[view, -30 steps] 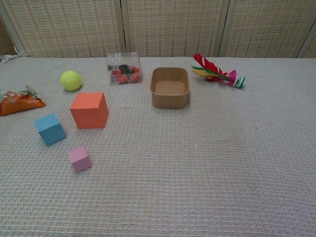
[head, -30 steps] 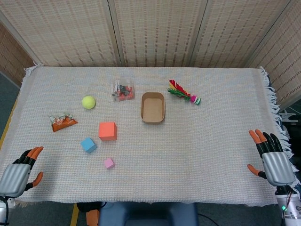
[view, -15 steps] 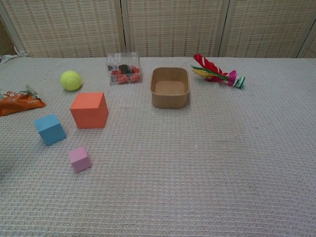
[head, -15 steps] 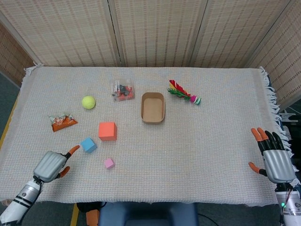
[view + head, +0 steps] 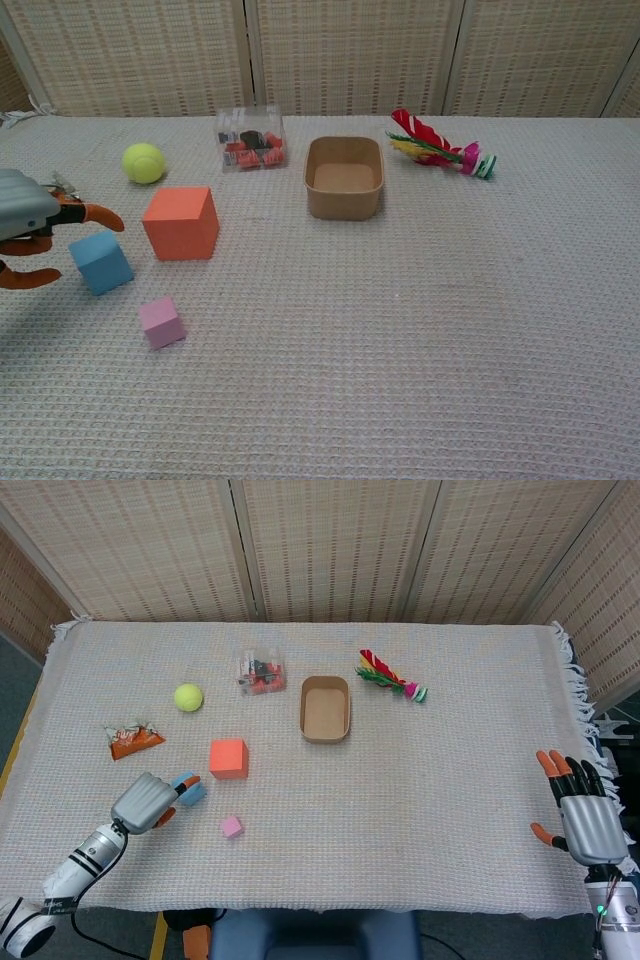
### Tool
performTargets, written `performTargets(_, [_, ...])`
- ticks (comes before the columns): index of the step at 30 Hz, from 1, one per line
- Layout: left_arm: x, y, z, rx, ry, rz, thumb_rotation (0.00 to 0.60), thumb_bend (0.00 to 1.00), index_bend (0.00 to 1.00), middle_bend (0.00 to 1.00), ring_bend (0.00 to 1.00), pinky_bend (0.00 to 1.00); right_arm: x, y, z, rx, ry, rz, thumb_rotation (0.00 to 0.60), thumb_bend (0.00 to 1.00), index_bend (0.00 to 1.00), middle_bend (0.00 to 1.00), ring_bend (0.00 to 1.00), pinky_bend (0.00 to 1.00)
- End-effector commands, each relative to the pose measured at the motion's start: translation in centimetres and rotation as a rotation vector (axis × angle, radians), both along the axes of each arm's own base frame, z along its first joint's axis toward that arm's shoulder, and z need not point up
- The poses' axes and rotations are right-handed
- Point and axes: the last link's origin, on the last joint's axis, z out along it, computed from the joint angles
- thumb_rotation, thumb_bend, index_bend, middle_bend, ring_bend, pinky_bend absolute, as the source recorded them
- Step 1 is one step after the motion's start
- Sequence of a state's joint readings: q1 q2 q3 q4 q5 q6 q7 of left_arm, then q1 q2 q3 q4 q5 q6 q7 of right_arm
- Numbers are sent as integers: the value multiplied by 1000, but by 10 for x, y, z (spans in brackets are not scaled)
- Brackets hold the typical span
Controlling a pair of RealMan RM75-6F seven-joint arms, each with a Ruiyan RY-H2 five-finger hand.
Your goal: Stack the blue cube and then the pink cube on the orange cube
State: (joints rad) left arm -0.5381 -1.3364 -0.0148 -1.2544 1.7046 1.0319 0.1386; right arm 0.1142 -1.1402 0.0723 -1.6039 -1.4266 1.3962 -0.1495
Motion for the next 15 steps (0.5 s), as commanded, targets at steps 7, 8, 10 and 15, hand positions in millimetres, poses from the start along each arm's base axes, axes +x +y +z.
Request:
performTargets(7, [5,15,-11,-18,-6,-52,600,374,148,997,1000,1000,-2,-3,-2,-5,12,-20,600,63,0,0,0,0])
performTargets(8, [5,16,-11,-19,-4,-55,600,374,151,998,1000,1000,-2,-3,-3,-3,12,-21,600,63,0,0,0,0])
performTargets(10, [4,18,-14,-24,6,-56,600,374,158,1000,1000,1000,-2,-3,-3,0,11,-24,600,63,0,0,0,0])
performTargets(15, [-1,21,-18,-29,34,-43,600,374,210,1000,1000,1000,-2,-3,-1,-5,10,-28,600,62,0,0,0,0])
